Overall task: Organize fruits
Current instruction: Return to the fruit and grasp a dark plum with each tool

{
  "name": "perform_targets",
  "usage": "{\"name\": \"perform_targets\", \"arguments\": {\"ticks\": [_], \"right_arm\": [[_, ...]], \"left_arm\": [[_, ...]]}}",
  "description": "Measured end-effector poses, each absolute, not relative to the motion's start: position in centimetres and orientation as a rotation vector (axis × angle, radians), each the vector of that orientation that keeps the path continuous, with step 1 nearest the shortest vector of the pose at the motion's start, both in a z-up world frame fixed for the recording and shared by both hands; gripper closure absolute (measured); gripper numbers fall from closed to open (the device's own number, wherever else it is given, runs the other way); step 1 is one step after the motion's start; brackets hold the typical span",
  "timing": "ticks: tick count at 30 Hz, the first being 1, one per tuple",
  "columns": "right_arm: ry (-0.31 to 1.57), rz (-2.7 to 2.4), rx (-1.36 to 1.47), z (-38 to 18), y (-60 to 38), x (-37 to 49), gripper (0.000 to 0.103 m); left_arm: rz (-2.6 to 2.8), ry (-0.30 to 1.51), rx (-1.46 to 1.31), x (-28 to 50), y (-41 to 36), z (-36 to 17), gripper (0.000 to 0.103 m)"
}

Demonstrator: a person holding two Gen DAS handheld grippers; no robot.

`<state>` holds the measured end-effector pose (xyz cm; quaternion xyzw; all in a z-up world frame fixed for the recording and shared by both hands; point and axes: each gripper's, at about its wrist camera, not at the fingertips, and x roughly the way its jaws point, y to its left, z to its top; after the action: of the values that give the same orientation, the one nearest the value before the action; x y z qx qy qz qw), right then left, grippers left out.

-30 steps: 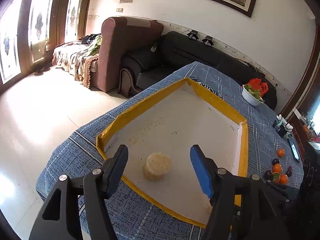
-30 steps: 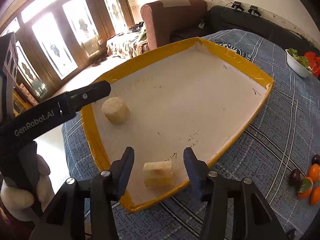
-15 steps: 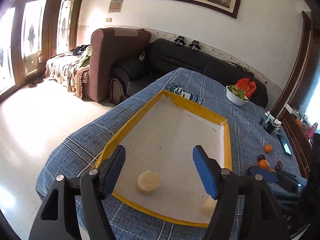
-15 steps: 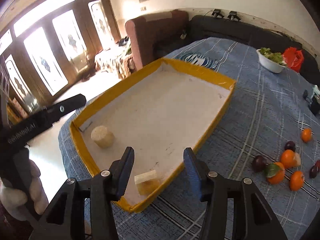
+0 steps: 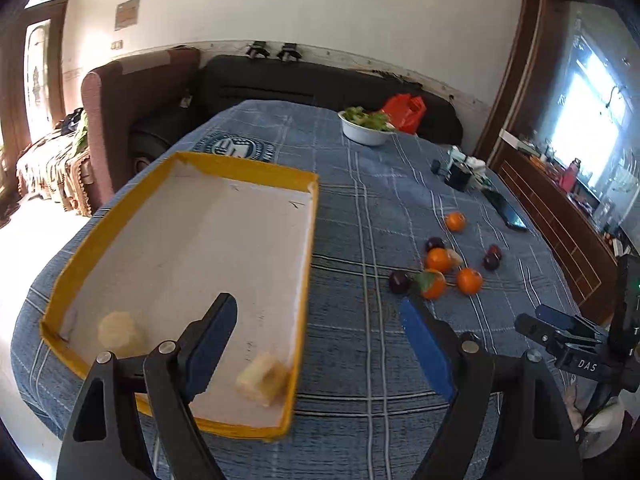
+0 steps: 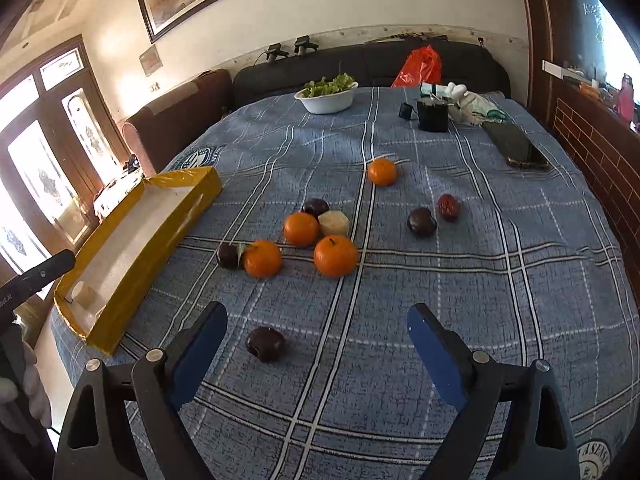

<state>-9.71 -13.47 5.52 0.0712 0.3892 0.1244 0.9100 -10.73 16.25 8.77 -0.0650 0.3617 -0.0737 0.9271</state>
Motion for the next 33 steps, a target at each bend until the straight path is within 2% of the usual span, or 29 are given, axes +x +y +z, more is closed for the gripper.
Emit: {"name": "perform_targets", "arguments": {"ticks": [5,8,10,13,14,15,17,31,32,33], "right_arm": [[0.831,0.327,0.119,3.8,-11.6,-10.0,0.01],[0.856,0.367,0.067,2.8,-10.0,-9.8,0.019],[0.881,0.377,0.027,2.0,-9.0,-9.2,0.031],[0.926,0.396,0.014,1.1,-8.5,-8.4,0.046],[0.931,0.401,0.012,1.1,-8.4,-8.2,0.047],[0.933,0.402,0.007,1.0,-8.4,-8.1,0.05],[0.942,0.412,0.003,0.8,-8.5,-7.9,0.059],[0.952,0.472,0.04,0.9,-8.8,-7.6,0.06],[0.952,0.473,0.039,0.9,-8.8,-7.6,0.06],[0.952,0.473,0.038,0.9,-8.8,-7.6,0.06]], "left_arm": [[-0.22,0.807,-0.073,-8.8,12.4,7.2,0.02],[-0.258,0.821,-0.04,-7.0,10.4,6.1,0.02],[-0.277,0.823,-0.017,-6.0,9.5,5.5,0.021],[-0.281,0.827,0.036,-4.6,8.1,4.5,0.042],[-0.281,0.838,0.044,-4.2,7.9,4.3,0.051],[-0.289,0.855,0.046,-3.6,7.8,3.9,0.056],[-0.284,0.869,0.052,-2.6,7.6,3.4,0.056],[-0.349,0.944,0.117,1.1,5.3,0.4,0.056],[-0.348,0.939,0.133,1.0,5.0,0.4,0.06],[-0.347,0.936,0.142,0.9,4.8,0.4,0.075]]}}
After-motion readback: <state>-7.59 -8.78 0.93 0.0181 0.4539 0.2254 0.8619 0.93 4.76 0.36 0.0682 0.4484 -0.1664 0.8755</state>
